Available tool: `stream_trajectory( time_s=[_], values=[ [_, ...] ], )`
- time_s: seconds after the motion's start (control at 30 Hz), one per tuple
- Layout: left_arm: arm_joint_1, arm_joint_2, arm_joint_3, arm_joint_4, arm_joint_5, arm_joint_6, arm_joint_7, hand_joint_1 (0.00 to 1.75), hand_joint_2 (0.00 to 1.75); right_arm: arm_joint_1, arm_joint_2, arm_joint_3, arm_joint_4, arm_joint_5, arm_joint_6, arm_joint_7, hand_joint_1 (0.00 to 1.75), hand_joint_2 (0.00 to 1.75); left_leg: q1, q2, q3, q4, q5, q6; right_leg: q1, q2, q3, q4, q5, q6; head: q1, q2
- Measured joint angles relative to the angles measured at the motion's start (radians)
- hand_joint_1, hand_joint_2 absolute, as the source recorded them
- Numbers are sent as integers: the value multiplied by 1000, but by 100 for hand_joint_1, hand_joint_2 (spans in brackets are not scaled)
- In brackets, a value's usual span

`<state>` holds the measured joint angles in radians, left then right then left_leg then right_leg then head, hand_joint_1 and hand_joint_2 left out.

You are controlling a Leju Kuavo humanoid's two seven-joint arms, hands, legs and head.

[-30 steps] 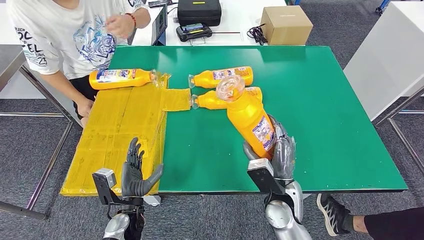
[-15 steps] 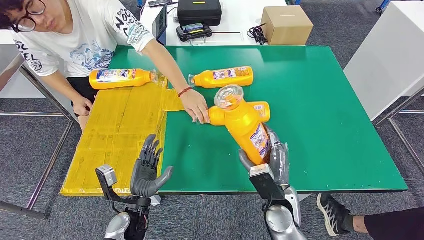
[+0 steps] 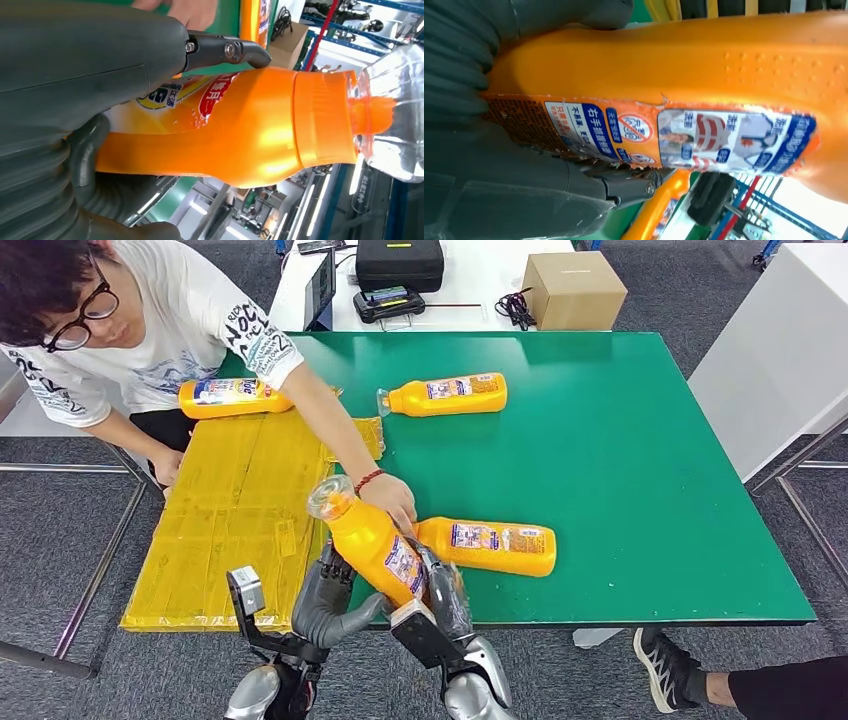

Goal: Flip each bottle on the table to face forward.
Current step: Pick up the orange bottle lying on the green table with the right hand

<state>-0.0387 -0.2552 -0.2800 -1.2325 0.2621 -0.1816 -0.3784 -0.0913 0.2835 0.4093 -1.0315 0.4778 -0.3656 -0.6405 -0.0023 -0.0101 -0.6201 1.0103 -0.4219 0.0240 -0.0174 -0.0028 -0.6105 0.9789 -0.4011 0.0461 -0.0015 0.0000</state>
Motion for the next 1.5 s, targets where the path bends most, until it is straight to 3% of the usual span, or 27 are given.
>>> stream_trajectory(
  time_s=[0.63, 0.9, 1.3, 1.33, 1.43, 1.47, 1.5],
  values=[
    [1, 15, -19, 2, -10, 12, 18, 0, 175, -38, 14, 67, 71, -2, -3, -14, 175, 175, 0, 0, 0, 0, 0, 0, 0, 0, 0, 0, 0, 0, 0, 0],
    [-20, 22, -8, 35, 20, 29, 26, 0, 175, -72, 9, 156, 100, 90, -18, -10, 175, 175, 0, 0, 0, 0, 0, 0, 0, 0, 0, 0, 0, 0, 0, 0],
    [-81, 37, 18, 83, 67, 23, 15, 0, 175, -170, -6, 259, 177, 111, -2, 10, 175, 175, 0, 2, 1, 0, 0, 0, 0, 1, -1, 0, 0, 0, 0, 0],
    [-83, 37, 21, 84, 70, 21, 13, 20, 175, -174, -7, 264, 181, 111, 0, 11, 175, 175, 0, 2, 1, 0, 0, 0, 0, 1, -1, 0, 0, 0, 0, 0],
    [-85, 37, 29, 86, 87, 14, -3, 144, 175, -187, -9, 277, 191, 111, 11, 14, 175, 175, 0, 2, 1, 0, 0, 0, 0, 2, -1, 0, 0, 0, 0, 0],
    [-85, 37, 31, 86, 96, 12, -10, 168, 175, -192, -9, 280, 195, 111, 16, 16, 175, 175, 0, 3, 1, 0, 0, 0, 0, 2, -1, 0, 0, 0, 0, 0],
    [-85, 37, 34, 85, 106, 12, -15, 172, 175, -196, -10, 282, 199, 110, 21, 17, 175, 175, 0, 3, 1, 0, 0, 0, 0, 2, -2, 0, 0, 0, 0, 0]
  ],
)
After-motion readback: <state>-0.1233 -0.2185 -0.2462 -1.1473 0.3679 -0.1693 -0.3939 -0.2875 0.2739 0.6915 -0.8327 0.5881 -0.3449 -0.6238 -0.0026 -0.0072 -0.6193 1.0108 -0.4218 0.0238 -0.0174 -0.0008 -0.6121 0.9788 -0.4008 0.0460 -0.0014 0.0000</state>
